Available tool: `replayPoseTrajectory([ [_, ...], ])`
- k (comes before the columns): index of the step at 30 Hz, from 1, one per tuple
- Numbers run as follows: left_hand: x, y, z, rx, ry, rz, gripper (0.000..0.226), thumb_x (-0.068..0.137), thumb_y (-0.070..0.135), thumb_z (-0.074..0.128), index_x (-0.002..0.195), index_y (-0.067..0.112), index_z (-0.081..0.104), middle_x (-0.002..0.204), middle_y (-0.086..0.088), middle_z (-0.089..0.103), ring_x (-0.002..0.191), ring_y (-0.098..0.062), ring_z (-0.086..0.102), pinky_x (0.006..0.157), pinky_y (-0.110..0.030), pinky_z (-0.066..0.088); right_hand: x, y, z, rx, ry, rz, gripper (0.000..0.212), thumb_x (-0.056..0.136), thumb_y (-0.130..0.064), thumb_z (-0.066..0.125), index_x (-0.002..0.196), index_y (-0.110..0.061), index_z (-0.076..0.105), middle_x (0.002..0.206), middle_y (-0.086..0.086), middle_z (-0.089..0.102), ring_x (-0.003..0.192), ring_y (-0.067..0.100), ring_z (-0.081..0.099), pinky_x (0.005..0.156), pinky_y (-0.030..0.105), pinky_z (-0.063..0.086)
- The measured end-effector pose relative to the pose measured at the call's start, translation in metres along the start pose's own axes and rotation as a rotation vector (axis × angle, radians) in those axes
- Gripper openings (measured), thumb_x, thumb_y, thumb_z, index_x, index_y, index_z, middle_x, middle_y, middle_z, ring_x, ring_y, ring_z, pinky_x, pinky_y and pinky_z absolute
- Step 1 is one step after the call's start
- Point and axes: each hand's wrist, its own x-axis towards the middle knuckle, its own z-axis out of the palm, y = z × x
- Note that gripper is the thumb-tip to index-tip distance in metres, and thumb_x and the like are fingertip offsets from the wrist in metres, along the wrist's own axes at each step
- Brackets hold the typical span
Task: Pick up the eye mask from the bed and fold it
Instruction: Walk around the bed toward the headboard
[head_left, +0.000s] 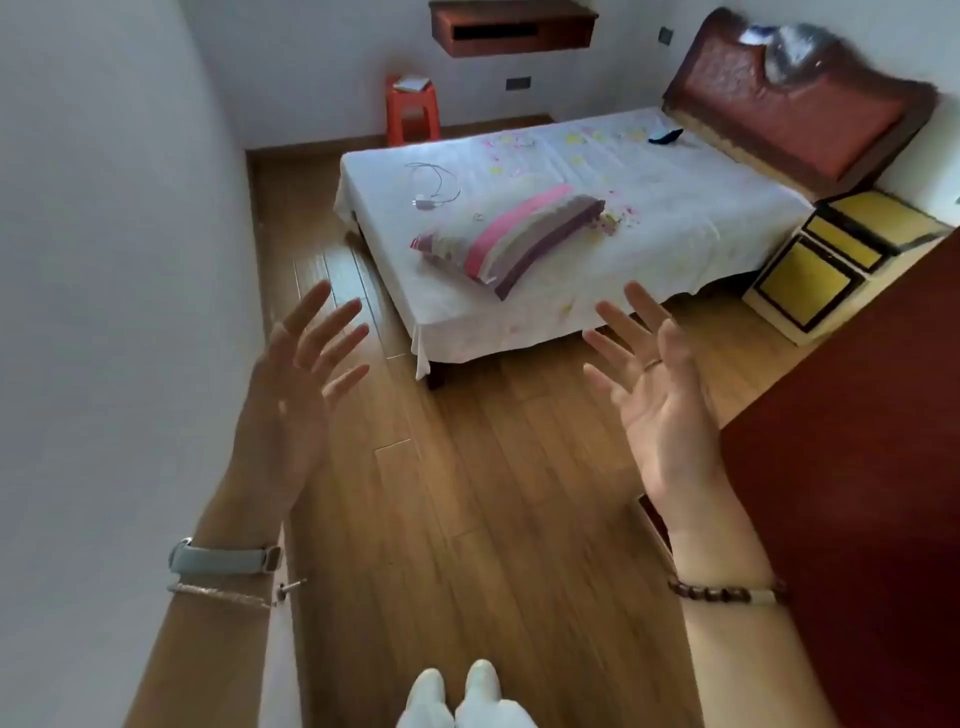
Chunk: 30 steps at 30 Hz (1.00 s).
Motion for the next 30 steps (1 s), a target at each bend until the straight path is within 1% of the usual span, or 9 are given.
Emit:
replayPoseTrajectory([
  [2,-0.008,-0.010,-0.003,-0.004,0.003,-0.034,0.070,0.074,0.070,0.058,0.135,0.036,0.051,0.147,-0.003,0.051,0.136,-0.025,0.049,0.106,-0.049,0.039,-0.001,0.011,0.000,-0.001,-0.044,0.075,0.044,0.095,-0.043,0.038,0.133,-0.030,0.057,0.136,-0.001,0.064,0.125,0.019,0.061,0.111,0.052,0.041],
  [4,-0.020,-0.023,-0.005,0.021,0.025,-0.095,0.077,0.071,0.071,0.062,0.137,0.033,0.049,0.144,-0.002,0.055,0.134,-0.025,0.051,0.105,-0.046,0.044,-0.004,0.025,-0.003,-0.034,-0.083,0.118,0.044,0.095,-0.043,0.040,0.133,-0.029,0.058,0.135,-0.001,0.065,0.124,0.019,0.062,0.110,0.052,0.042],
  [6,-0.029,-0.037,-0.008,0.050,0.068,-0.132,0.084,0.069,0.072,0.064,0.139,0.030,0.047,0.144,-0.003,0.055,0.133,-0.025,0.052,0.105,-0.044,0.047,-0.004,0.038,-0.005,-0.063,-0.078,0.143,0.045,0.094,-0.044,0.041,0.133,-0.030,0.058,0.135,-0.002,0.065,0.123,0.018,0.063,0.110,0.052,0.042],
  [9,-0.034,-0.049,-0.011,0.091,0.092,-0.148,0.083,0.069,0.073,0.063,0.139,0.030,0.048,0.145,-0.003,0.054,0.132,-0.024,0.053,0.105,-0.047,0.044,0.001,0.052,-0.005,-0.073,-0.086,0.166,0.045,0.093,-0.044,0.041,0.132,-0.031,0.058,0.135,-0.002,0.065,0.122,0.017,0.063,0.111,0.053,0.042],
  [13,-0.031,-0.055,-0.023,0.081,0.173,-0.159,0.081,0.068,0.071,0.065,0.137,0.031,0.050,0.143,-0.003,0.056,0.130,-0.023,0.055,0.105,-0.048,0.042,0.010,0.068,-0.004,-0.076,-0.107,0.203,0.042,0.093,-0.045,0.041,0.129,-0.034,0.060,0.135,-0.003,0.065,0.122,0.017,0.063,0.111,0.053,0.041],
  [16,-0.024,-0.055,-0.035,0.116,0.224,-0.145,0.083,0.069,0.071,0.063,0.140,0.031,0.046,0.145,-0.002,0.055,0.132,-0.024,0.054,0.107,-0.050,0.041,0.022,0.078,0.001,-0.077,-0.111,0.223,0.040,0.093,-0.045,0.041,0.127,-0.036,0.061,0.134,-0.004,0.066,0.122,0.017,0.063,0.111,0.054,0.041],
  [20,-0.005,-0.053,-0.057,0.149,0.271,-0.133,0.094,0.069,0.074,0.061,0.147,0.027,0.037,0.147,-0.001,0.052,0.133,-0.023,0.052,0.107,-0.047,0.040,0.049,0.091,0.019,-0.084,-0.139,0.251,0.038,0.092,-0.046,0.042,0.124,-0.039,0.062,0.133,-0.006,0.066,0.122,0.017,0.063,0.111,0.053,0.042],
  [24,0.028,-0.051,-0.086,0.141,0.317,-0.114,0.098,0.066,0.074,0.062,0.148,0.026,0.036,0.150,-0.002,0.049,0.134,-0.022,0.051,0.107,-0.047,0.040,0.091,0.104,0.049,-0.098,-0.168,0.261,0.038,0.092,-0.047,0.043,0.124,-0.037,0.061,0.133,-0.006,0.066,0.122,0.016,0.063,0.111,0.051,0.042],
  [30,0.095,-0.039,-0.141,0.090,0.405,-0.061,0.082,0.064,0.074,0.064,0.135,0.037,0.047,0.148,0.000,0.051,0.133,-0.021,0.052,0.108,-0.047,0.038,0.176,0.115,0.110,-0.101,-0.199,0.239,0.044,0.090,-0.048,0.042,0.128,-0.031,0.059,0.134,-0.005,0.065,0.123,0.015,0.062,0.111,0.050,0.042],
])
